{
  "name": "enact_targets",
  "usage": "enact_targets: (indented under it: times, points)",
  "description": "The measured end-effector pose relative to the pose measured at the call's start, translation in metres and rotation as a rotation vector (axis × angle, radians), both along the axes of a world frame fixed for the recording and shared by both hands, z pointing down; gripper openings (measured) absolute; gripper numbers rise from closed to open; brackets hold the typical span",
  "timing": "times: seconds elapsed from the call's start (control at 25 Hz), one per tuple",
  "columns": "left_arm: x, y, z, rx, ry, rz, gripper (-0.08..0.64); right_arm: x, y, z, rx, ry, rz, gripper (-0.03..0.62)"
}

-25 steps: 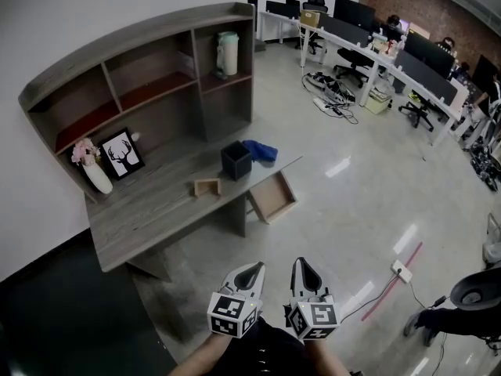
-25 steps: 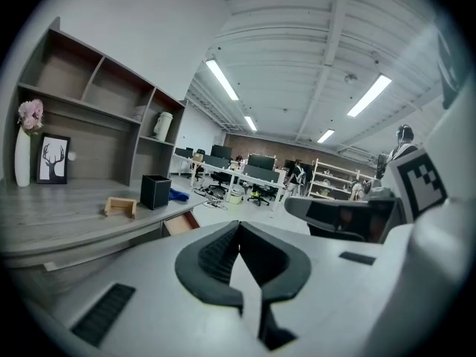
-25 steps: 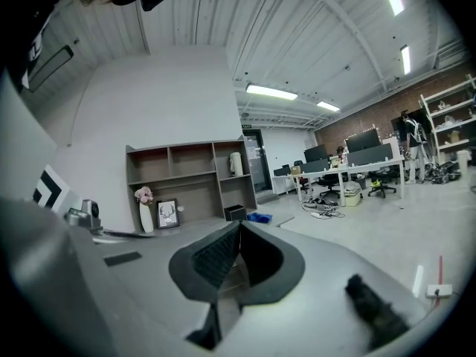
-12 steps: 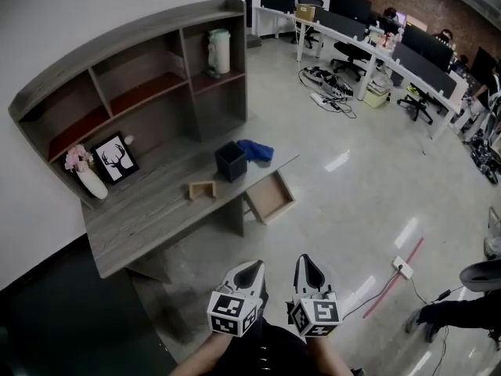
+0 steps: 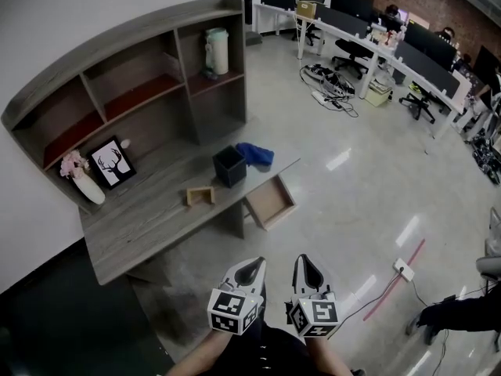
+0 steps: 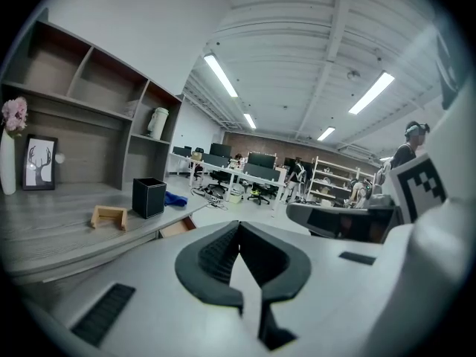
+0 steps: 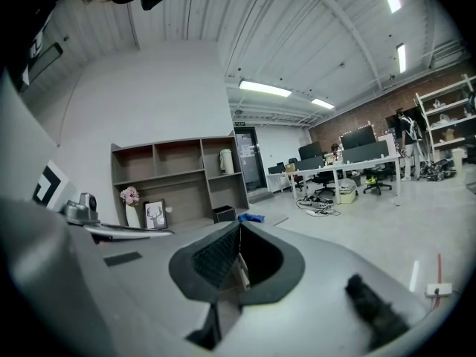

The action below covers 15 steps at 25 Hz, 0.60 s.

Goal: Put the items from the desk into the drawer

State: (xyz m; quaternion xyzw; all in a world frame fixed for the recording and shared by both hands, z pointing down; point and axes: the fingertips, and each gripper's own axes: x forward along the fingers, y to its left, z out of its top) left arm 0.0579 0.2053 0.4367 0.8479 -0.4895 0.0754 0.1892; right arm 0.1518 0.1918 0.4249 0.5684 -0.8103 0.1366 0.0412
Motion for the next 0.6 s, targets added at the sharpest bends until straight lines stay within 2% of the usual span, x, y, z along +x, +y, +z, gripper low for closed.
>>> enact_targets:
  times: [0.28,0.6]
  points:
    - [-0.002,-0.026,0.006,-0.016,0.003,-0.007,0.011,-0.004,-0.027,0.006,-0.018,-0.002,-0.012,0.011]
    - [-0.008,-0.08,0.007,-0.033,0.01,-0.029,0.011,-0.011,-0.083,0.006,-0.022,-0.033,-0.051,0.011]
